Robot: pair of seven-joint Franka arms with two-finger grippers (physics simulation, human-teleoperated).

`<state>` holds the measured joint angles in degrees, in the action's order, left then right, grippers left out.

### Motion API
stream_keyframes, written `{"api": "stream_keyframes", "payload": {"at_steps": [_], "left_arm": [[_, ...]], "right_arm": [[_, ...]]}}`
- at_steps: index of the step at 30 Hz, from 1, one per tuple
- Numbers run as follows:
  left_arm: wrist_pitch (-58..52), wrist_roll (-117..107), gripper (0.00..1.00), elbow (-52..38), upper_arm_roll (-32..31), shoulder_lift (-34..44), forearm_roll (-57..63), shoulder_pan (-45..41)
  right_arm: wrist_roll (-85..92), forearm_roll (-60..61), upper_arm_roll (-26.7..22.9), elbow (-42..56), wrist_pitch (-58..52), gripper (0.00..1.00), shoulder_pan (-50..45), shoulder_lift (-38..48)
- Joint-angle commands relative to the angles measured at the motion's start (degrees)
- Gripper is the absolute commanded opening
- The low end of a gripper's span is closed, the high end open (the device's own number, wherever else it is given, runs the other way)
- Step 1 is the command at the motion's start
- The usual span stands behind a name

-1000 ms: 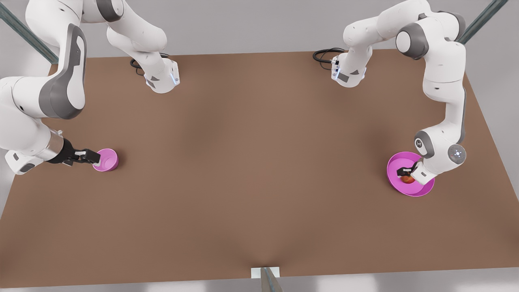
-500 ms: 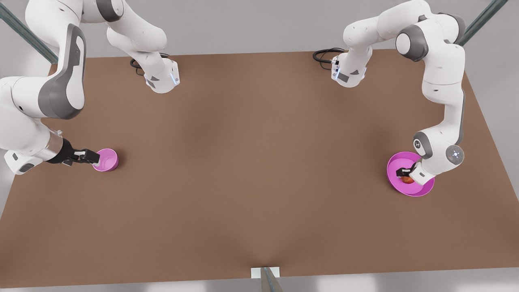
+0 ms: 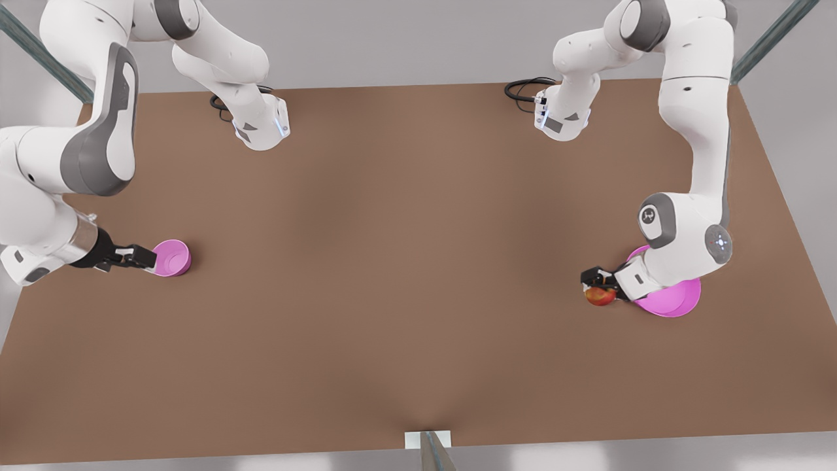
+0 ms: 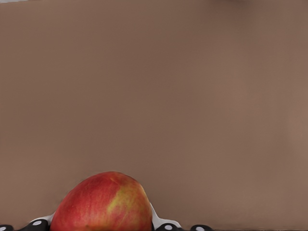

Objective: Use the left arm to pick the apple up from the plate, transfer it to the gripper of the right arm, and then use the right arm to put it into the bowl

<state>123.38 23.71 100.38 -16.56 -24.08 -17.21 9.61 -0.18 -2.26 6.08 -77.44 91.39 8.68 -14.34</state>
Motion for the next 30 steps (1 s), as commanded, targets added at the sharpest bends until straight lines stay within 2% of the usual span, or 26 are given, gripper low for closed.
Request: {"api": "stream_keyframes", "payload": {"at_steps": [1, 3, 7, 9, 14, 15, 16, 17, 20, 22, 24, 26, 28, 30], "left_arm": [[-6.92, 16.1, 0.65, -0.1, -1.81, -1.23, -12.05, -1.79], [-5.34, 24.88, 0.61, -0.19, -1.9, -1.85, -20.21, -6.18], [4.42, 53.45, 0.61, -2.38, -1.81, -7.21, -44.39, -15.68], [7.13, 59.68, 0.61, -4.75, -1.81, -9.32, -51.06, -19.27], [9.95, 81.65, 0.61, -17.06, -2.25, -18.2, -66.18, -27.53], [10.04, 85.43, 0.61, -18.64, -2.51, -19.07, -72.24, -29.38], [9.95, 92.28, 0.61, -20.75, -3.74, -21.0, -76.55, -29.91], [10.04, 97.49, 0.61, -23.12, -5.24, -23.38, -79.02, -30.0], [10.92, 104.07, 0.61, -29.63, -7.52, -28.65, -80.08, -31.58], [13.56, 108.83, 0.61, -35.87, -9.37, -33.49, -81.14, -33.78], [14.44, 110.23, 0.61, -39.03, -9.54, -35.86, -81.14, -34.92], [14.79, 110.76, 0.61, -39.3, -9.81, -36.13, -81.14, -35.01], [15.67, 110.76, 0.61, -39.3, -10.16, -36.13, -81.22, -35.01], [15.93, 110.76, 0.61, -39.3, -10.16, -36.22, -81.14, -34.92]], "right_arm": [[-0.52, -0.2, 0.16, 0.44, 0.2, 1.0, -0.24, 0.01], [-0.52, -0.2, 0.16, 0.44, 0.02, 1.0, -0.24, 0.01], [-0.52, -0.2, 0.16, 0.44, -0.16, 1.0, -0.24, 0.01], [-0.52, -0.2, 0.16, 0.44, -0.16, 1.0, -0.24, 0.01], [-0.61, 0.15, 0.25, 0.44, 0.11, 1.0, -0.33, 0.01], [-0.79, 5.31, 0.33, 0.44, 0.63, 1.0, -0.59, -0.51], [-0.7, 17.78, 0.25, 0.44, 2.47, 1.0, -0.68, -2.18], [-0.7, 24.92, 0.25, 0.36, 4.76, 1.0, -0.68, -4.46], [1.32, 48.92, 1.65, 0.27, 12.15, 1.0, -0.68, -14.75], [15.37, 61.94, 1.83, -0.26, 12.15, 1.0, -0.77, -21.25], [23.29, 66.33, 3.06, -4.12, 11.89, 1.0, -0.77, -23.01], [32.0, 70.9, 8.86, -13.0, 12.06, 1.0, 5.47, -22.05], [31.82, 71.17, 9.56, -22.84, 15.93, 1.0, 6.18, -14.75], [37.88, 73.36, 10.7, -26.71, 15.67, 1.0, 8.11, -14.93]]}}
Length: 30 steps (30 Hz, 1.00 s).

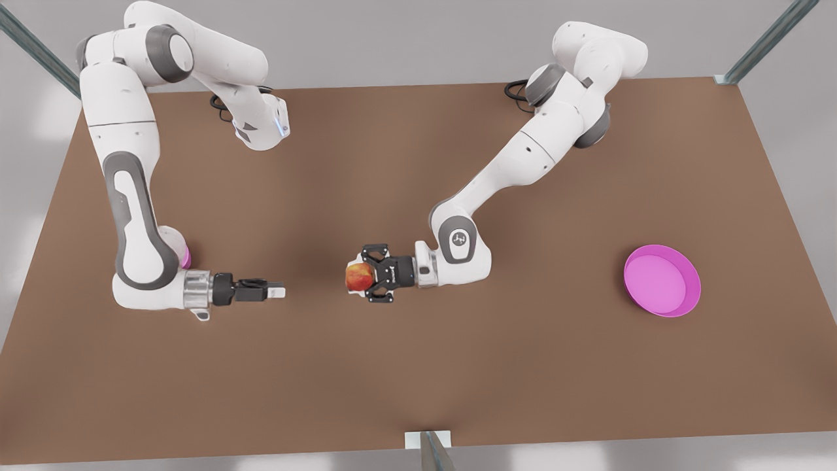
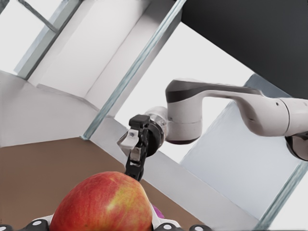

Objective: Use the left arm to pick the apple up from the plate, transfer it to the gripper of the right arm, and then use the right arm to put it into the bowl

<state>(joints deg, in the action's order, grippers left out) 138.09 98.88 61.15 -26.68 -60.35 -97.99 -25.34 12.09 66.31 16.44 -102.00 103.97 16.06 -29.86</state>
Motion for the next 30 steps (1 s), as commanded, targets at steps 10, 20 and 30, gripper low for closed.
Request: {"api": "stream_keyframes", "payload": {"at_steps": [10, 20, 30], "left_arm": [[1.75, 35.6, 0.61, -0.07, -0.48, -0.03, -0.44, 0.02], [1.66, 35.51, 0.61, -0.07, -0.48, -0.47, -0.44, 0.02], [1.66, 35.6, 0.61, -0.07, -0.39, -0.56, -0.44, 0.02]], "right_arm": [[35.46, 19.91, 1.75, -0.74, 8.8, 1.0, -7.44, -2.57], [38.62, 22.11, 2.36, -1.54, 6.43, 1.0, -8.68, -2.57], [38.62, 21.67, 4.74, -1.36, 8.27, 1.0, -9.11, -2.57]]}}
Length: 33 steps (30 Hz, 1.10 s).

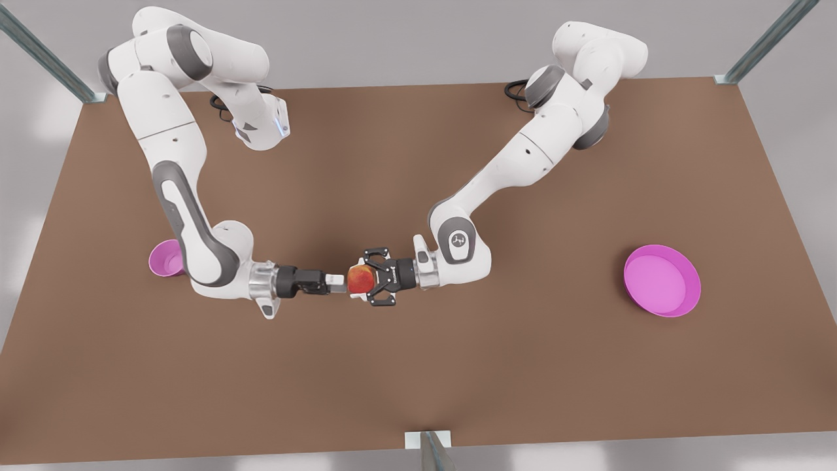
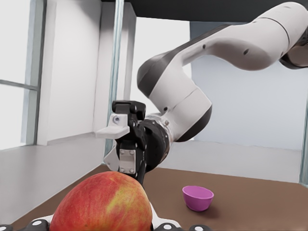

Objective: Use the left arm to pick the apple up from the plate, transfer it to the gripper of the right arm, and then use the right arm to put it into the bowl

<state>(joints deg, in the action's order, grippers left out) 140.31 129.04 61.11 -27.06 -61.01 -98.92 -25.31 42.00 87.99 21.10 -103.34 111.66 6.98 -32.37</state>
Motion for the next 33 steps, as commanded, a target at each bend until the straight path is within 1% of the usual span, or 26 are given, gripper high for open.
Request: {"api": "stream_keyframes", "payload": {"at_steps": [1, 16, 21, 23, 24, 25, 26, 28, 29, 30, 31, 32, 33], "left_arm": [[-0.57, 5.43, 0.61, -0.03, -0.01, 0.1, 0.49, 0.0], [-0.57, 5.43, 0.61, -0.03, -0.01, -0.08, 0.49, -0.09], [-0.57, 5.43, 0.61, -0.03, 0.08, -0.08, 0.49, 0.0], [-0.57, 5.43, 0.61, -0.03, 0.08, -0.08, 0.49, -0.09], [-0.57, 5.43, 0.61, -0.03, 0.08, -0.08, 0.57, 0.0], [-0.57, 5.43, 0.61, 0.06, 0.08, -0.08, 0.57, 0.0], [-0.57, 5.43, 0.62, 0.06, 0.08, -0.08, 0.57, 0.0], [-0.57, 5.43, 0.63, 0.06, 0.08, -0.08, 0.57, 0.0], [-0.57, 5.43, 0.67, 0.06, 0.08, -0.08, 0.57, 0.0], [-0.57, 5.43, 0.69, 0.06, 0.08, -0.08, 0.57, 0.0], [-0.57, 5.34, 0.73, 0.06, 0.08, -0.08, 0.57, 0.0], [-0.57, 5.26, 0.82, 0.06, 0.08, -0.08, 0.49, 0.0], [-0.57, 5.17, 0.93, 0.06, 0.08, -0.08, 0.49, 0.0]], "right_arm": [[8.8, -0.89, 0.09, 0.25, 1.46, 1.0, 0.05, -0.14], [8.8, -0.54, 0.09, 3.76, 8.49, 1.0, -5.57, -1.73], [10.73, -0.62, 0.09, 3.59, 10.86, 1.0, -7.42, -2.69], [10.82, -0.54, 0.08, 3.67, 11.04, 0.87, -7.42, -2.69], [10.82, -0.54, 0.09, 3.67, 11.04, 0.84, -7.42, -2.69], [10.82, -0.54, 0.09, 3.76, 11.04, 0.77, -7.42, -2.69], [10.82, -0.54, 0.09, 3.76, 11.04, 0.67, -7.42, -2.69], [10.82, -0.54, 0.09, 3.76, 10.95, 0.57, -7.42, -2.69], [10.73, -0.54, 0.09, 3.76, 10.95, 0.55, -7.33, -2.69], [10.73, -0.54, 0.0, 3.76, 10.95, 0.54, -7.33, -2.69], [10.73, -0.54, 0.09, 3.76, 10.95, 0.53, -7.33, -2.69], [10.65, -0.54, 0.09, 3.76, 10.95, 0.53, -7.24, -2.69], [10.64, -0.54, 0.09, 3.85, 10.95, 0.53, -7.24, -2.61]]}}
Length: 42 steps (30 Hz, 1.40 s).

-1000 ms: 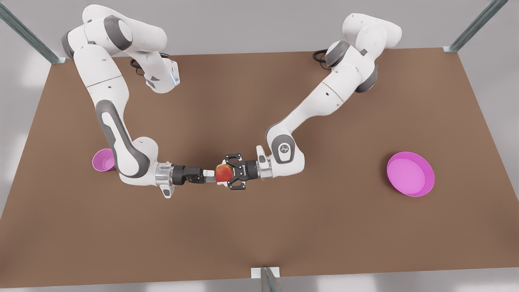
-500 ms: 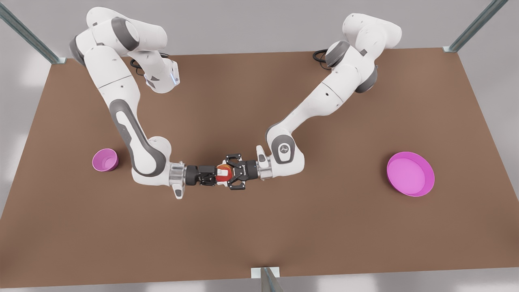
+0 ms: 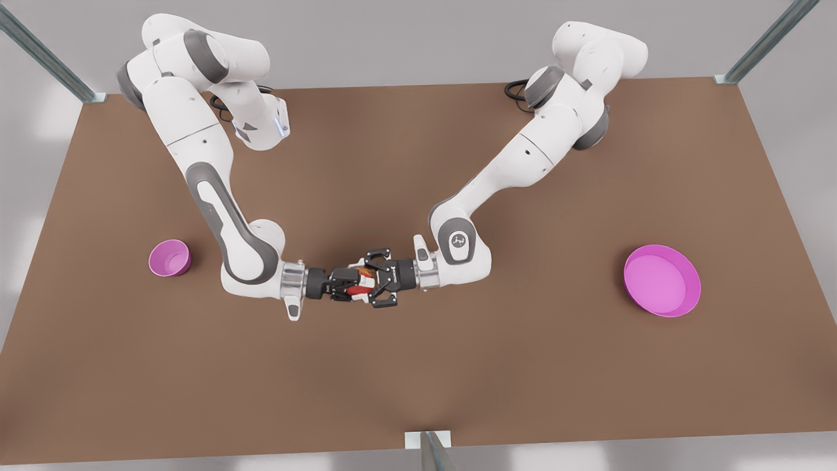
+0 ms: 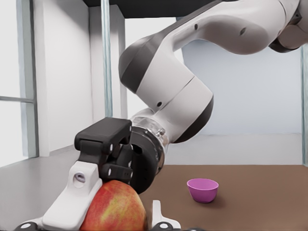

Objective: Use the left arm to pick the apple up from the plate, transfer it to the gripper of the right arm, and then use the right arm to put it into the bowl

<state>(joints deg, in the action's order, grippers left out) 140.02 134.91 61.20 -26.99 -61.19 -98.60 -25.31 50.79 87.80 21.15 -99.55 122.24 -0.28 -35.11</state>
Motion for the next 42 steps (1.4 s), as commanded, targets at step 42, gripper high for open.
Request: {"api": "stream_keyframes", "payload": {"at_steps": [42], "left_arm": [[-52.48, -133.24, 1.0, 19.22, 29.71, 45.72, 103.08, 19.77]], "right_arm": [[11.43, -79.53, -0.14, -3.9, -19.24, 0.55, 39.57, 8.22]]}}
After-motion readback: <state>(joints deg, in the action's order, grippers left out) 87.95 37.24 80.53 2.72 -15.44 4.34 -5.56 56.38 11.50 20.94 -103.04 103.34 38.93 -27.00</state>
